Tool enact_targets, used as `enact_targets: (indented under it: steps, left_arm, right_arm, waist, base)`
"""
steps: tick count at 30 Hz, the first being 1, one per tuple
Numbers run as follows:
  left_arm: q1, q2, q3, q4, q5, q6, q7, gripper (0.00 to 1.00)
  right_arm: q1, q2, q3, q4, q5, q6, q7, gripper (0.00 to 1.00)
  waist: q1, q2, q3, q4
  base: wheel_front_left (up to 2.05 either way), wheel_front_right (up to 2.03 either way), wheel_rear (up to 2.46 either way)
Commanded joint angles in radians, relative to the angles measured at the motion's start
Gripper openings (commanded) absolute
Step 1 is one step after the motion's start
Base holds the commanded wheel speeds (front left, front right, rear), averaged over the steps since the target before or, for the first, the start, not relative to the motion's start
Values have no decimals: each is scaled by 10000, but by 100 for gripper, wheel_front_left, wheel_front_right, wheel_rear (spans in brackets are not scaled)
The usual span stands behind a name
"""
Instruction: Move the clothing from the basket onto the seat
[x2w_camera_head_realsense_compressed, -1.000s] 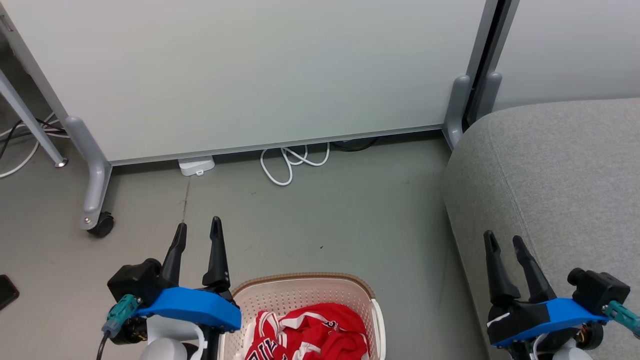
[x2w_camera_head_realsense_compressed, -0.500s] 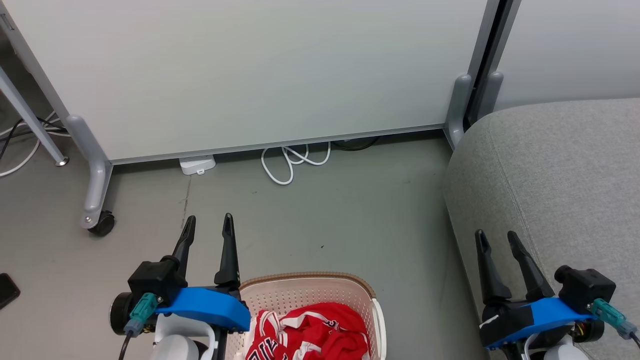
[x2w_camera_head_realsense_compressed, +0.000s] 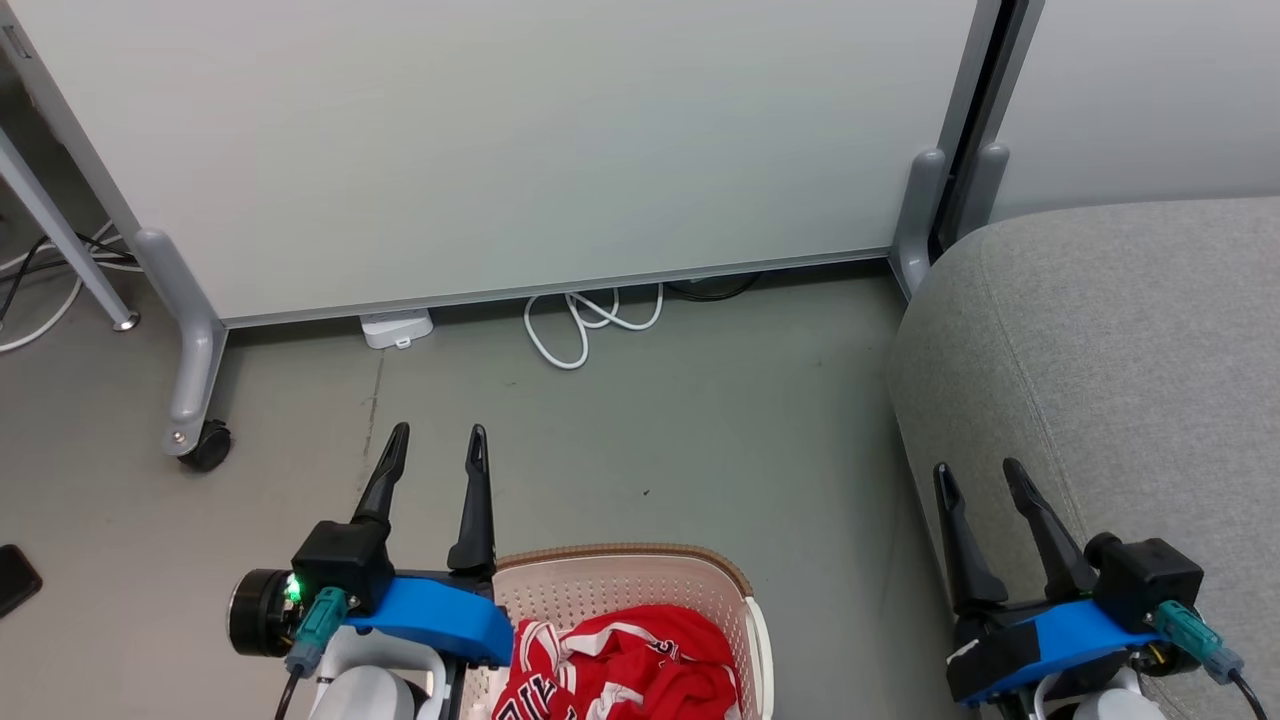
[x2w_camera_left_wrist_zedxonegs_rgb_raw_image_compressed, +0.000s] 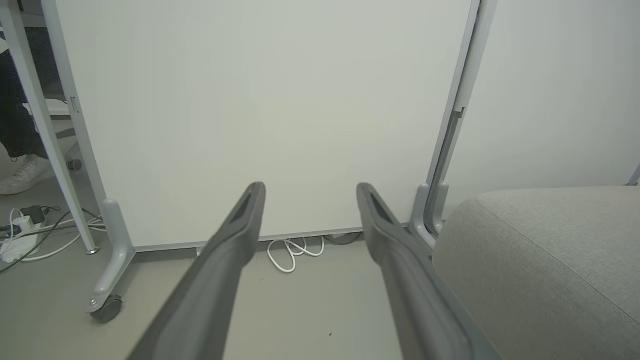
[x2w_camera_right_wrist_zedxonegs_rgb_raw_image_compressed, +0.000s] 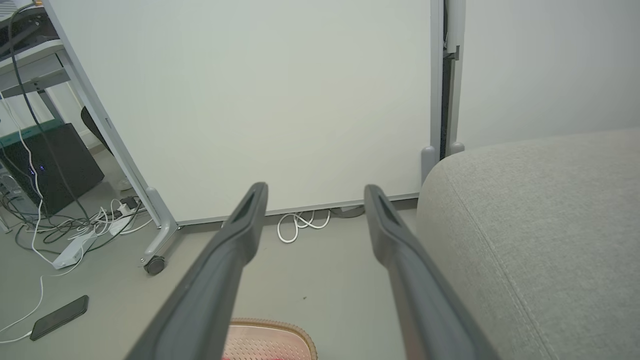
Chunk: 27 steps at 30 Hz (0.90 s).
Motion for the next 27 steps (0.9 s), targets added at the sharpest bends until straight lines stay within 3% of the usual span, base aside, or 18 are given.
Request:
enact_targets:
  steps: [1, 18, 27]
  left_arm:
    - [-183, 35, -64, -8, 238, -37, -86, 100]
    - [-211, 39, -363, 114, 1211, 47, -397, 100]
    - [-202, 37, -366, 156, 1066, 13, -394, 100]
  right_arm:
    - [-168, -56, 26, 12, -226, 23, -77, 100]
    - [-183, -60, 189, 72, -1409, 27, -391, 100]
    - [-169, -59, 181, 83, -1388, 26, -388, 100]
  waist:
    - [0, 0, 2, 8]
    - [0, 0, 21, 38]
    - [0, 0, 24, 54]
  base:
    - [0, 0, 0]
    - [0, 0, 0]
    - [0, 0, 0]
